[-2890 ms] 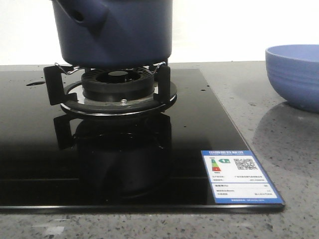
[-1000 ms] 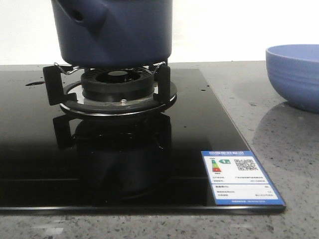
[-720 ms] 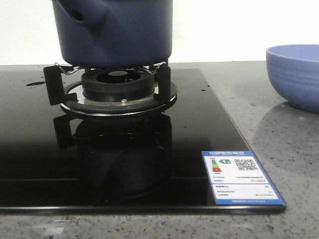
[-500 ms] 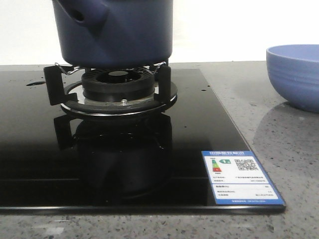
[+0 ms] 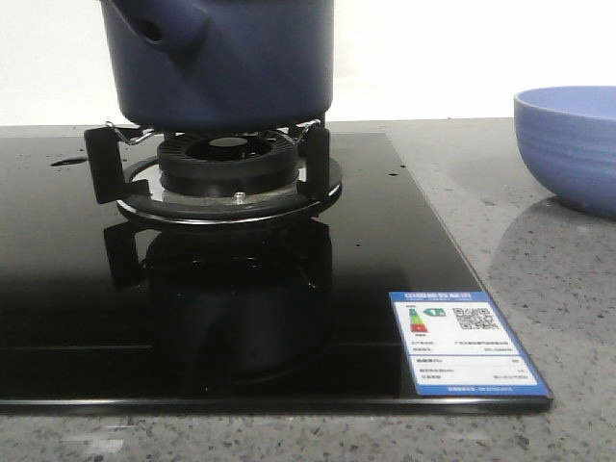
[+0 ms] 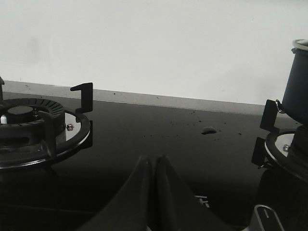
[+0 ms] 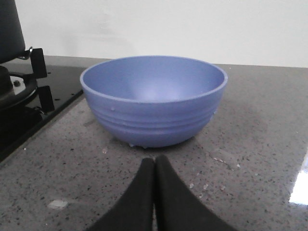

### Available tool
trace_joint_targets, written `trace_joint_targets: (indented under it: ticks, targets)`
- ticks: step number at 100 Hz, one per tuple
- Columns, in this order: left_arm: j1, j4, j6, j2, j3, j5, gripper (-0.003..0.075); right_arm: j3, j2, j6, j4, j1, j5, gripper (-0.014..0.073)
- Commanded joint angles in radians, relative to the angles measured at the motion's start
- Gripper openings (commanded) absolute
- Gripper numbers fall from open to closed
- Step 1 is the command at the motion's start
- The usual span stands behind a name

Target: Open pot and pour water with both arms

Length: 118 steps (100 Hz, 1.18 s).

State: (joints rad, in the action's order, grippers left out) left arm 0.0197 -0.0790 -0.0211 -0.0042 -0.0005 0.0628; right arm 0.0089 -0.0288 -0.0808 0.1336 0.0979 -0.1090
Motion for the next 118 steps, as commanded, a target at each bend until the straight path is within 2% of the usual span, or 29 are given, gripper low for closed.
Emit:
trace_joint_targets:
  ticks: [1,17,31,118]
  targets:
    - [0.002,-0.009,-0.004,-0.027,0.032,-0.077,-0.0020,0.024,0.037,0.024,-0.003,-0.026,0.009,-0.0062]
    - [0.002,-0.009,-0.004,-0.027,0.032,-0.077,-0.0020,0.026,0.056,0.026,-0.010,-0.109,0.004,-0.0062]
    - [0.002,-0.009,-0.004,-0.027,0.032,-0.077,-0.0020,0.026,0.056,0.026,-0.010,-0.142,0.018,-0.0062]
    - [0.002,-0.009,-0.004,-0.027,0.032,-0.077,-0.0020,0.024,0.056,0.026,0.009,-0.142,0.021,-0.0062]
